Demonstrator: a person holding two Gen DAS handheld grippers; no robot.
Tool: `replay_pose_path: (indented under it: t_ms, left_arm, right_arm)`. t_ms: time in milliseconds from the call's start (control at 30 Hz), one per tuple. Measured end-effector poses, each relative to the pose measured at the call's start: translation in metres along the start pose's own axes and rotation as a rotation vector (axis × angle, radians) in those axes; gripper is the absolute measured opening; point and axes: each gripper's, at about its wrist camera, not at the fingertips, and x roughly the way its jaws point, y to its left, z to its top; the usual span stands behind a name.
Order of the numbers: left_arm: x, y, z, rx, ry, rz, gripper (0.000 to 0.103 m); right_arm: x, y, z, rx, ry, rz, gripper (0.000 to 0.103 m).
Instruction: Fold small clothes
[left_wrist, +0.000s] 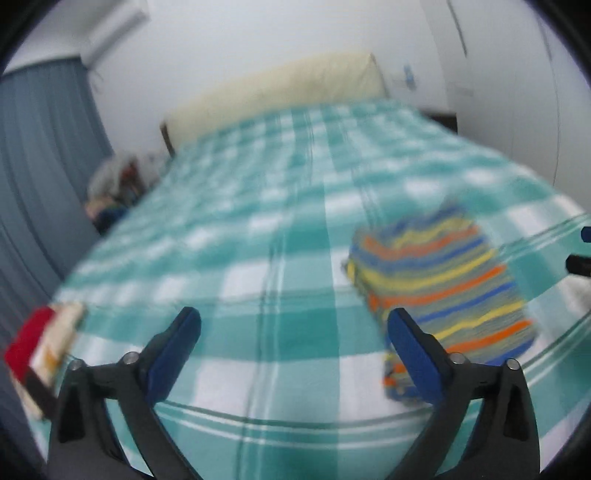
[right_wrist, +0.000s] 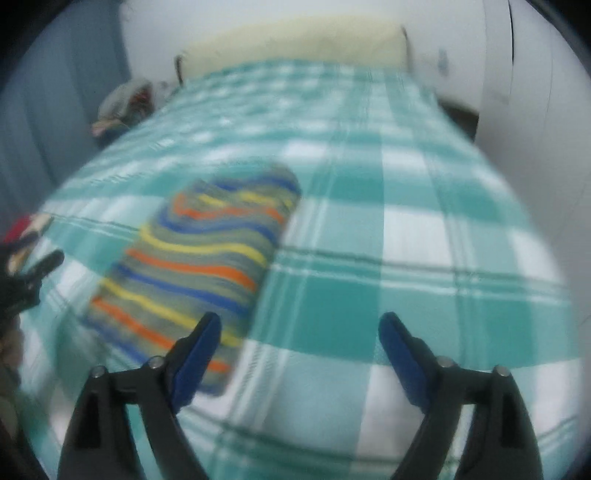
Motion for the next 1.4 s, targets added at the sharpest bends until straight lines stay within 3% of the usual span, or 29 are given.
replay_pose_path:
  t_ms: [167, 300, 400, 567, 833, 1400]
  left_arm:
    - [-0.080, 0.012, 0.005, -0.118, -0.039, -0.027, 0.103]
    - [-0.097, 0.003, -0.031, -0.125, 0.071, -0.009, 0.103]
    - [-0.094, -0.002, -0.051, -0.183, 0.118, -0.053, 0.103]
    - [-0.088, -0.014, -0.065, -0.169, 0.151, -0.117, 0.103]
    - [-0.086, -0.014, -0.064, -0.164, 0.123, -0.087, 0.103]
    - [-0.093, -0.021, -0.065, -0.146, 0.128, -0.088, 0.103]
  right_arm:
    - [-0.102, 0.054, 0.002, -0.081, -0.146, -0.001, 0.103]
    - [-0.141, 0.081, -0.015, -0.134, -0.144, 0.005, 0.103]
    - [-0.154, 0.096, -0.039, -0.151, -0.145, -0.064, 0.103]
    - [-0.134, 0.094, -0.068, -0.082, -0.127, -0.076, 0.103]
    - [-0.101, 0.096, -0.080, -0.100, -0.072, -0.078, 0.103]
    - [-0.109, 0.101, -0.083, -0.132, -0.105, -0.135, 0.103]
